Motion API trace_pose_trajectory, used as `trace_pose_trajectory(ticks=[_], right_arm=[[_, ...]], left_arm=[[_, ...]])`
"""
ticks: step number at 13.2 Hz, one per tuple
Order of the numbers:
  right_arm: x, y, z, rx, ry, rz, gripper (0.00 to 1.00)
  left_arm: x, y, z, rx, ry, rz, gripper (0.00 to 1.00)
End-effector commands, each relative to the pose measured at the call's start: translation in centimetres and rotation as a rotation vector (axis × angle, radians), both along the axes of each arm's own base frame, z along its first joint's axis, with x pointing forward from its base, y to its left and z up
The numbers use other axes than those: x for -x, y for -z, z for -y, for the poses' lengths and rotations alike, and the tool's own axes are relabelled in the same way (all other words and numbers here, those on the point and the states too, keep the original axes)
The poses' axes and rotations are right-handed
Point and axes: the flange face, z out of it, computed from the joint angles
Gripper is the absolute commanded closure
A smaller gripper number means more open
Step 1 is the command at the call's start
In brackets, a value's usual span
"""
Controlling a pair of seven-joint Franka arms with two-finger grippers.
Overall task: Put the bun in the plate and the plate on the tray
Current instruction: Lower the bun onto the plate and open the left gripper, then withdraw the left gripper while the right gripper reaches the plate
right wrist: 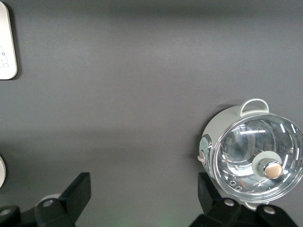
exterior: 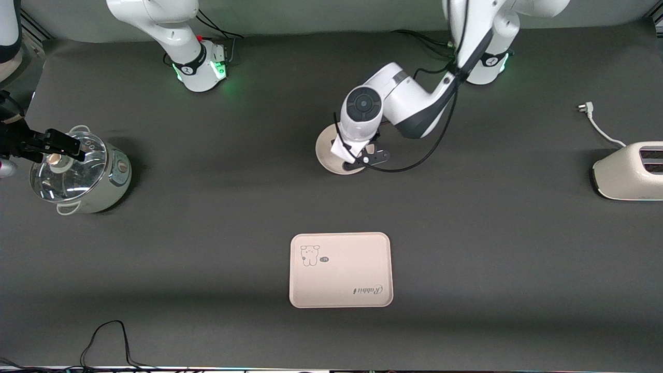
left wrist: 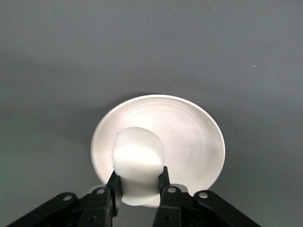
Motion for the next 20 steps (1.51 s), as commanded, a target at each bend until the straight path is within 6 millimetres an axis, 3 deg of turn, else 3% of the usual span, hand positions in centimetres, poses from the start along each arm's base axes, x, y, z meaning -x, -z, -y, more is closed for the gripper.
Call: trace_pose_trajectory(ticks=[1,3,4,5,6,9,11,13,15,18,20], right_arm=[[0.4,-0.3,0.2,0.005,-0.02,-0.003,0.0],[0.4,-0.2,0.2,0.005,-0.02,-0.004,0.0],[0.4,-0.2,0.2,0.005,-0.021,-0.004,0.0],[0.4,-0.2,0.2,0.005,-0.02,-0.004,0.0],[0.4,-0.2,0.2,0.005,-0.02,-0.004,0.0],[0.4,-0.2,0.2,0.005,-0.02,-0.004,0.0],[0.4,-0.2,0.2,0.005,-0.02,-0.004,0.0],[0.4,-0.3,0.1,0.005,-0.021,-0.003,0.0],[0.5,-0.4,-0.6,0.005,-0.034,-0.002,0.0],[0.8,-0.8,-3.8,0.0,-0.084,-0.005,0.0],[1.1,-1.2,-6.6,-0.003,-0.128,0.0,0.0]], left_arm=[[0.5,4.6,0.9,-0.032,-0.06,0.002,0.64],[0.9,6.5,1.0,-0.035,-0.072,-0.013,0.62],[0.9,6.7,0.9,-0.04,-0.082,-0.017,0.51],[0.8,6.7,0.9,-0.044,-0.094,-0.018,0.18],[0.7,6.0,0.9,-0.05,-0.124,-0.015,0.0],[-0.1,2.3,0.4,-0.068,-0.13,-0.004,0.0],[-2.7,-2.5,-1.6,-0.089,-0.137,0.003,0.0],[-5.3,-8.1,-5.8,-0.087,-0.193,0.05,0.0],[-8.0,-13.1,-11.6,-0.087,-0.11,0.069,0.0],[-12.7,-18.3,-23.7,-0.062,-0.022,0.097,0.0],[-13.9,-20.8,-30.9,-0.057,0.015,0.103,0.0]])
